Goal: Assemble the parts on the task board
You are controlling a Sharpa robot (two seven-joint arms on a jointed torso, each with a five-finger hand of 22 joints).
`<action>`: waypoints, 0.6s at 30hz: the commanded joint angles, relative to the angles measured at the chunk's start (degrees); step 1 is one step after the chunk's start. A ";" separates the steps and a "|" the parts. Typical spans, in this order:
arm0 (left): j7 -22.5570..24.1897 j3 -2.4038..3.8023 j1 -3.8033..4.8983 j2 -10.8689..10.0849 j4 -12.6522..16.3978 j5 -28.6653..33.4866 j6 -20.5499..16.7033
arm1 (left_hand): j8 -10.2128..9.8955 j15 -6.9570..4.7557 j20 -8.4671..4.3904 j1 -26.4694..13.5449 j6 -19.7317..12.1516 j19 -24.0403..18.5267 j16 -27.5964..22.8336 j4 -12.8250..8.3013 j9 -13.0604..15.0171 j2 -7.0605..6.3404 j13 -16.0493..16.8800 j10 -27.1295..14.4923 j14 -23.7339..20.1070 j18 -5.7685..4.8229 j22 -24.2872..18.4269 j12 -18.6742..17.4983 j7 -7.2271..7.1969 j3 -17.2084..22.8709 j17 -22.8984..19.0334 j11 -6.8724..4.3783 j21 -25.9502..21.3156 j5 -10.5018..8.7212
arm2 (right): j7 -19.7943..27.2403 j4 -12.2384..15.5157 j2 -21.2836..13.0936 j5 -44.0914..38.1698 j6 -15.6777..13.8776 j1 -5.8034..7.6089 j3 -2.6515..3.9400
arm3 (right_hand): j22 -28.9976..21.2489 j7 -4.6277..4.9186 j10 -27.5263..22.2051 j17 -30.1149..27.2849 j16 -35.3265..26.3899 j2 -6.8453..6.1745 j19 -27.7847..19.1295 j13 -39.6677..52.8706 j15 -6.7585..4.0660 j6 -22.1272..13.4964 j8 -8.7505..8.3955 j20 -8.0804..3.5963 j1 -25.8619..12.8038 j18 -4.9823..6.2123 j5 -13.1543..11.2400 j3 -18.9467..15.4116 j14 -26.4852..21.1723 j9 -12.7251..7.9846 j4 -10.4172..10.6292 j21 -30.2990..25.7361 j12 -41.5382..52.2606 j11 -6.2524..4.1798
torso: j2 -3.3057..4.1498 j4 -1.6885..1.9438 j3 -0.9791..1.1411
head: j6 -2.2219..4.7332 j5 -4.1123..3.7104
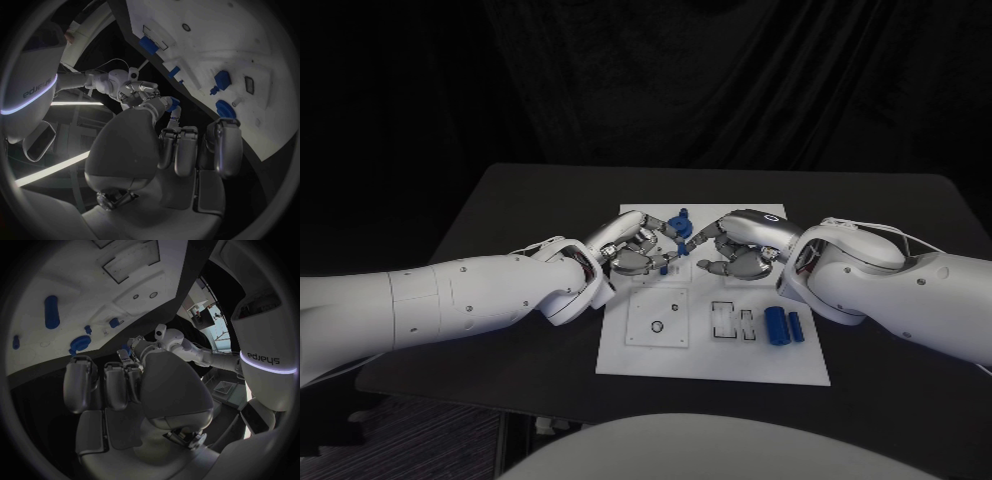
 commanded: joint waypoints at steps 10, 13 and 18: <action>0.15 0.03 -0.21 0.31 -0.07 -0.30 0.27 | -0.12 0.09 -0.06 0.17 -0.09 1.16 0.15 -0.13 0.15 0.74 15.00 6.17 6.05 0.30 11.85 0.15 -0.19 -0.23 15.09 0.07 0.28 -0.18 | -0.59 0.38 0.39 0.00 0.68 -0.12 0.05 | 11.25 -0.06 -0.28 2.11 0.03 -0.29 1.12 4.35 0.03 -0.36 -0.22 0.04 -0.24 0.25 -0.33 0.47 3.23 -0.06 -0.01 -0.06 -0.30 -0.02 | 0.01 0.00 0.01 | -0.01 0.11; -0.06 0.03 -0.21 0.31 -0.09 -0.30 0.39 | -0.12 0.09 -0.06 0.22 -0.09 1.16 0.15 -0.16 0.15 0.75 15.00 6.17 6.05 0.30 11.85 0.15 -0.19 -0.23 15.09 0.07 0.28 -0.18 | -0.58 0.37 0.40 0.00 0.66 -0.12 0.05 | 11.25 -0.06 -0.28 2.11 0.03 -0.29 1.12 4.35 0.03 -0.36 -0.22 0.04 -0.24 0.25 -0.33 0.47 3.23 -0.06 -0.01 -0.06 -0.30 -0.02 | 0.01 0.00 0.00 | -0.01 0.16; -0.38 0.03 -0.22 0.26 -0.19 -0.30 0.59 | -0.13 0.09 -0.05 0.41 -0.10 1.17 0.15 -0.27 0.15 0.80 15.00 6.17 6.05 0.30 11.86 0.15 -0.19 -0.23 15.09 0.07 0.31 -0.19 | -0.63 0.31 0.20 0.00 0.64 -0.12 0.05 | 11.25 -0.06 -0.28 2.11 0.03 -0.29 1.12 4.35 0.03 -0.36 -0.22 0.04 -0.24 0.25 -0.33 0.47 3.23 -0.06 -0.01 -0.06 -0.30 -0.02 | 0.00 0.01 -0.01 | -0.01 0.21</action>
